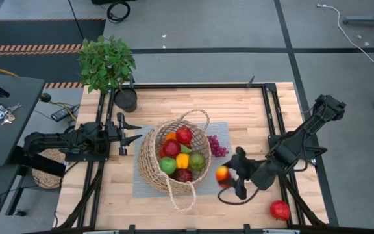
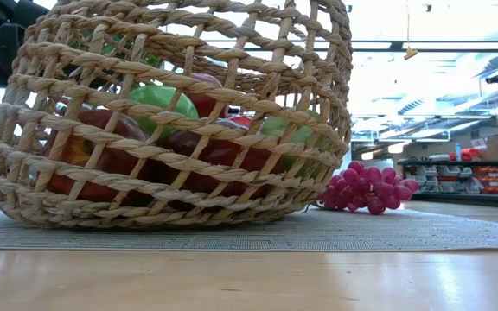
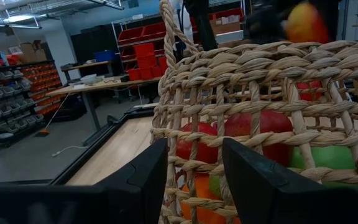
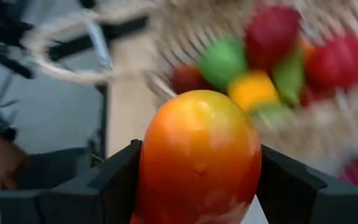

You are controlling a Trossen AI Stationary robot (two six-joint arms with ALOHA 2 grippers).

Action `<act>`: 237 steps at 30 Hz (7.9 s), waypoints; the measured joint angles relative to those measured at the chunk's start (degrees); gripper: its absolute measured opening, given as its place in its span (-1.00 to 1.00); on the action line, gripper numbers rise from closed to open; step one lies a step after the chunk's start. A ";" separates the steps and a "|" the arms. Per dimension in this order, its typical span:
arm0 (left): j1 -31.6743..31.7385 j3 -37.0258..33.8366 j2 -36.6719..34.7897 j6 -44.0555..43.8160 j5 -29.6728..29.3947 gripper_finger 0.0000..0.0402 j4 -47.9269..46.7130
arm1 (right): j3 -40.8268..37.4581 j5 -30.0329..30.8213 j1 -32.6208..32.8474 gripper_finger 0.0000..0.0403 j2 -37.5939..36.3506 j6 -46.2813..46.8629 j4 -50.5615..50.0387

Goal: Build produce basket
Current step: Put the mango in the basket, then put the red apple in the basket

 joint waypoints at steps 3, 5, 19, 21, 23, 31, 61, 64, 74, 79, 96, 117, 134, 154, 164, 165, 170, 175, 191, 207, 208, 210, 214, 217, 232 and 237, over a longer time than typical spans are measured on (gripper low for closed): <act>0.00 -0.01 0.00 -0.01 -0.01 -0.20 0.00 | 0.00 -0.47 -0.91 0.37 0.00 -11.22 8.40; 0.00 0.00 0.00 -0.01 0.00 -0.20 -0.01 | 0.00 -2.17 -2.04 0.37 -0.27 -16.66 12.09; 0.00 0.00 0.00 0.00 0.00 -0.20 0.00 | 0.02 -19.85 -13.34 0.38 -0.76 -34.75 25.29; 0.00 0.00 0.00 -0.02 -0.02 -0.20 0.00 | 0.02 -21.04 -14.92 0.38 -0.76 -36.00 25.69; 0.00 0.00 0.00 -0.01 -0.02 -0.20 0.00 | 0.02 -22.81 -16.61 0.38 -0.76 -36.98 25.72; 0.00 -0.01 0.00 0.00 0.00 -0.20 -0.01 | 0.02 -21.52 -20.68 0.38 -0.76 -45.52 27.02; 0.00 0.00 -0.01 -0.01 -0.02 -0.20 0.05 | 0.02 -1.72 -23.08 0.38 11.98 -115.28 37.80; 0.00 0.00 0.00 0.00 -0.02 -0.20 0.02 | 0.02 0.18 -23.06 0.38 14.61 -122.16 40.37; 0.00 0.00 0.00 0.00 0.00 -0.20 0.00 | 0.02 0.15 -23.60 0.38 20.78 -129.97 52.13; 0.00 0.00 0.00 0.00 0.00 -0.20 0.00 | 0.02 -1.45 -24.60 0.38 22.84 -125.01 52.73; 0.00 -0.01 -0.01 0.00 0.00 -0.20 0.00 | 0.02 -17.51 -28.83 0.38 23.64 -91.96 53.76; 0.00 0.00 0.00 -0.02 -0.01 -0.20 -0.01 | 0.02 -31.14 -38.46 0.38 23.55 -30.50 58.37; 0.00 -0.01 -0.02 0.00 -0.01 -0.20 -0.01 | 0.09 -31.40 -37.24 0.66 23.39 -29.50 53.09; 0.00 -0.02 -0.02 0.00 -0.02 -0.20 0.00 | -0.02 -42.48 -30.04 0.75 16.21 -32.45 64.68; 0.00 -0.02 -0.02 0.00 -0.02 -0.20 0.00 | -0.02 -45.98 -20.60 0.75 12.24 -29.31 44.87; 0.00 0.00 -0.01 0.00 0.00 -0.20 0.00 | -0.02 -44.83 -19.36 0.75 11.93 -29.11 42.95; 0.00 0.00 0.00 0.00 0.00 -0.20 0.00 | -0.02 -34.15 -12.83 0.74 9.96 -22.86 32.93; 0.00 0.00 0.00 0.00 0.00 -0.20 0.00 | -0.02 -24.85 -6.67 0.73 9.38 -11.88 21.80; 0.00 0.00 0.00 0.00 -0.02 -0.20 0.00 | -0.02 -31.79 0.58 0.73 9.46 34.87 -19.38; 0.00 -0.01 -0.01 0.00 -0.01 -0.20 -0.02 | 2.97 -46.50 10.39 0.72 17.09 56.80 -19.92; 0.00 0.00 0.00 -0.02 0.00 -0.20 -0.02 | 3.64 -47.88 10.96 0.72 18.00 57.91 -20.02; 0.00 0.00 0.00 0.00 -0.02 -0.20 0.00 | 5.13 -50.49 12.11 0.72 19.51 60.77 -19.97; 0.00 -0.01 0.00 0.00 -0.02 -0.20 0.00 | 6.63 -55.76 14.28 0.73 21.57 66.83 -20.64; 0.00 -0.01 -0.02 -0.01 -0.02 -0.20 0.00 | 6.64 -58.43 15.50 0.73 22.69 69.49 -21.62; 0.00 -0.01 0.00 0.00 0.00 -0.20 -0.02 | 6.65 -67.23 16.08 0.73 29.77 65.33 -27.55; 0.00 -0.01 -0.02 -0.01 -0.02 -0.20 0.06 | 6.69 -63.45 14.91 0.73 30.04 60.96 -32.91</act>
